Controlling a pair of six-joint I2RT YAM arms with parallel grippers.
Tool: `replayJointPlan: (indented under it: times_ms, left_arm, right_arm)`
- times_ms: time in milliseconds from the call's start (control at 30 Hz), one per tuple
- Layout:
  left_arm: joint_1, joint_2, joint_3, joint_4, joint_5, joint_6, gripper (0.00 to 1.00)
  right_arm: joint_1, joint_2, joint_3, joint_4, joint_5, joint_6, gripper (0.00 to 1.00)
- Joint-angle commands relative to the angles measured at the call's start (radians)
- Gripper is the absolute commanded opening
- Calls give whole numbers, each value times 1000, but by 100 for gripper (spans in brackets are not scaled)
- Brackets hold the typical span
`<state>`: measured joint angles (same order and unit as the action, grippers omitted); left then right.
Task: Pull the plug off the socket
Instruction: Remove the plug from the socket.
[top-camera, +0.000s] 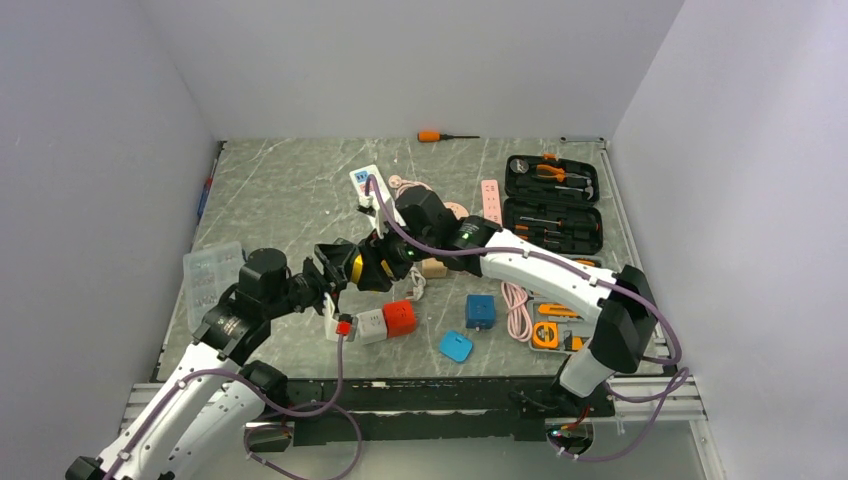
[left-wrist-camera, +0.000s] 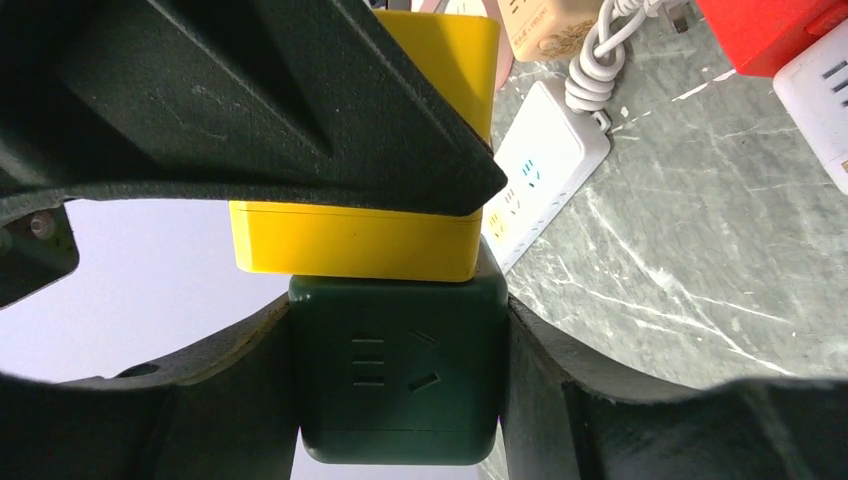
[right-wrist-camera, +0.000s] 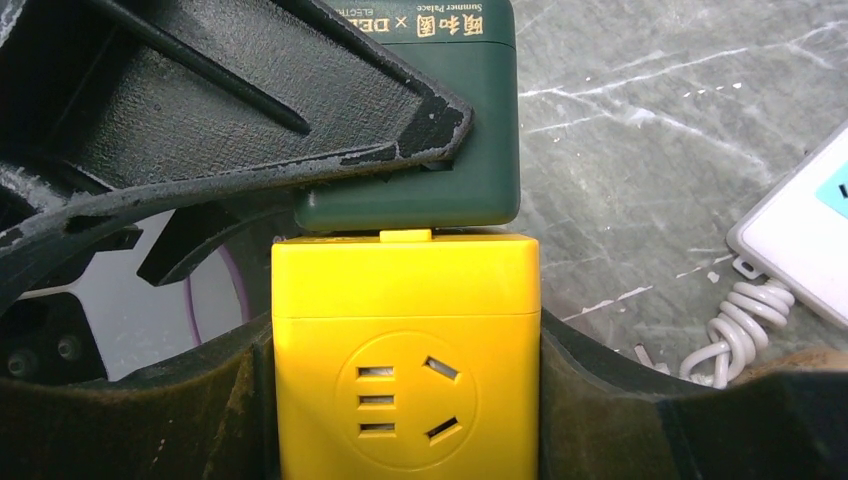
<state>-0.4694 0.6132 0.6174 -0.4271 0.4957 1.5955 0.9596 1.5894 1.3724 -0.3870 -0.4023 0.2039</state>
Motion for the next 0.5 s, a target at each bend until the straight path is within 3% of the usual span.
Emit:
replayJointPlan:
  times_ms: [0,67,200,467]
  left_arm:
    - [-61,14,38,63,-20,-32,15]
    - [-72,9,33,65,-28,-22,9]
    - [-82,11,29,86,-46,-23,1]
    - [-89,4,28,86,-54,-25,0]
  right_arm:
    - [11,12,79,82,-33,22,0]
    - [11,17,80,82,-37,22,7]
    - [10,31,78,76,-78,14,34]
    - [11,51,74,76,-126,16,43]
